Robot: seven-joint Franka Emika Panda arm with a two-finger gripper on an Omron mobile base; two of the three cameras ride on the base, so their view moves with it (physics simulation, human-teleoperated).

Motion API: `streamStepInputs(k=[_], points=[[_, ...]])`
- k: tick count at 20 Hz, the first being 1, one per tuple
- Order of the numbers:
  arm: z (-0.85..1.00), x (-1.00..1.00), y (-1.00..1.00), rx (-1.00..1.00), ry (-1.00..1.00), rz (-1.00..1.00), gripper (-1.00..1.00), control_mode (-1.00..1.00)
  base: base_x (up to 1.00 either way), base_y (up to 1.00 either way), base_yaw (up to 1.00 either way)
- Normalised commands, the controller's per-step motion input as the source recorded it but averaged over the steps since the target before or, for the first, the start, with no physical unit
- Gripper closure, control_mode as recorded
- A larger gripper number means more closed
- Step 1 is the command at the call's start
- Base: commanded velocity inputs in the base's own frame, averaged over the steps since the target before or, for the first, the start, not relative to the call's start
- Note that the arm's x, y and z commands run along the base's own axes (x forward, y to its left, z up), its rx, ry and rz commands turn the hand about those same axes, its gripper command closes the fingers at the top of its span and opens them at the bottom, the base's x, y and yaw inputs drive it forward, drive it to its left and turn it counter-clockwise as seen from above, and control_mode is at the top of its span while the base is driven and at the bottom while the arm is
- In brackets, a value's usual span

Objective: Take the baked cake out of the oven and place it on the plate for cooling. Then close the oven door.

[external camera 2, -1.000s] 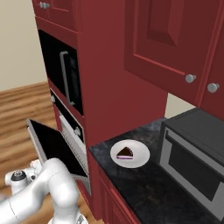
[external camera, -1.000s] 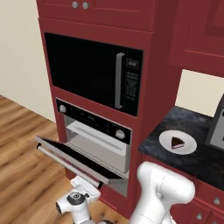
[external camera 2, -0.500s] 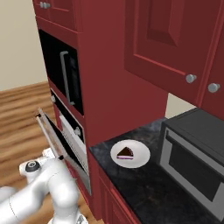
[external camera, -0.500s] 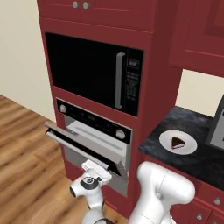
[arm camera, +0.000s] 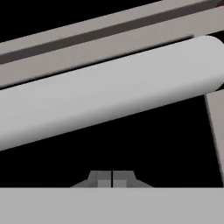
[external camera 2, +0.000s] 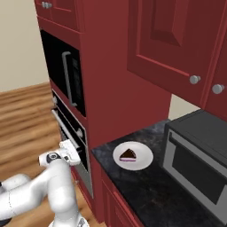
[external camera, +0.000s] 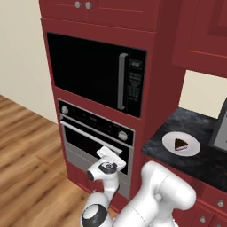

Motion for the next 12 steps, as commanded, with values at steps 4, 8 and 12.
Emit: streamStepInputs(k=[4,8,12], points=[[0.24,0.86,-1.0,0.09,0.0,-0.04,1.0,-1.0,0.0,0.0,0.0],[0.26,0.82,-1.0,0.1,0.0,-0.03,1.0,-1.0,0.0,0.0,0.0],[0.55,0.49,-1.0,0.15,0.01,0.0,1.0,-1.0,0.0,0.0,0.0]])
